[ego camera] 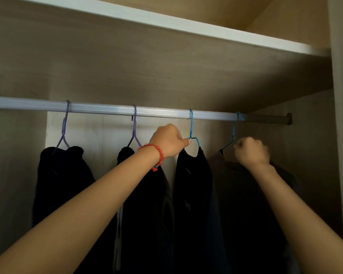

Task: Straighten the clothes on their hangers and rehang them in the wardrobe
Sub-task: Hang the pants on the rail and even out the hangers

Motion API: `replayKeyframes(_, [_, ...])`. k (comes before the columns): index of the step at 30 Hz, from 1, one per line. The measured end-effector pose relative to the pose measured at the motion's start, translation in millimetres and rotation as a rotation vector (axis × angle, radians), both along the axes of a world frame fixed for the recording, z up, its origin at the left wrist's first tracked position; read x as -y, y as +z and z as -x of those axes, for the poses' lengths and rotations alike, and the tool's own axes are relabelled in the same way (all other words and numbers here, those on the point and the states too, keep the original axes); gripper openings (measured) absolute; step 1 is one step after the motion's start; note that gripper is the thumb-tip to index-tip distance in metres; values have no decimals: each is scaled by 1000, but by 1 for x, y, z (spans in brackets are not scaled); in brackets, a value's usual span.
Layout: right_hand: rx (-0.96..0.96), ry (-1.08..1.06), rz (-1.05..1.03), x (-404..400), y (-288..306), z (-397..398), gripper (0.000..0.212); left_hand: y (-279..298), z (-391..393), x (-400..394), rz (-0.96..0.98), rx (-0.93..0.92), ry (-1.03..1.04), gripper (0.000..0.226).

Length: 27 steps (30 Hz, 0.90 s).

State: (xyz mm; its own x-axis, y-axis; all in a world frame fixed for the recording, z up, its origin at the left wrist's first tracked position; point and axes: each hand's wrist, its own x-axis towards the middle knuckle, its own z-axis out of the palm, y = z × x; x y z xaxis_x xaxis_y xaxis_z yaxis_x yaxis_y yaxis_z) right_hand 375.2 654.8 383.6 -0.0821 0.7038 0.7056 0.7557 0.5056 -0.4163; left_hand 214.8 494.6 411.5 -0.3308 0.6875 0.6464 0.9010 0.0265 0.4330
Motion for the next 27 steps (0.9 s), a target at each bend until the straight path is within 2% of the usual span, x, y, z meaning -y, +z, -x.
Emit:
replayKeyframes(2, [-8,81,-28,14,0,4,28,-7,9,18,-109,-66,15,28])
replayKeyframes(8, [-283,479,-19,68,-2,33,34,-18,55,68,-404,-105,125,17])
replayKeyframes(12, [-331,545,101,88,-5,53,42,-20,97,110,-508,-274,384,21])
replayKeyframes(15, [-324,510,185,91,-6,58,54,-24,121,134,-445,-305,595,28])
replayKeyframes(18, [-240,410,214,92,-5,59,40,-33,142,146,-263,-222,701,40])
replayKeyframes(23, [-171,299,266,96,-5,61,24,-46,153,144,-236,32,560,64])
replayKeyframes(27, [-143,290,278,100,-7,66,21,-40,156,136,-213,86,540,60])
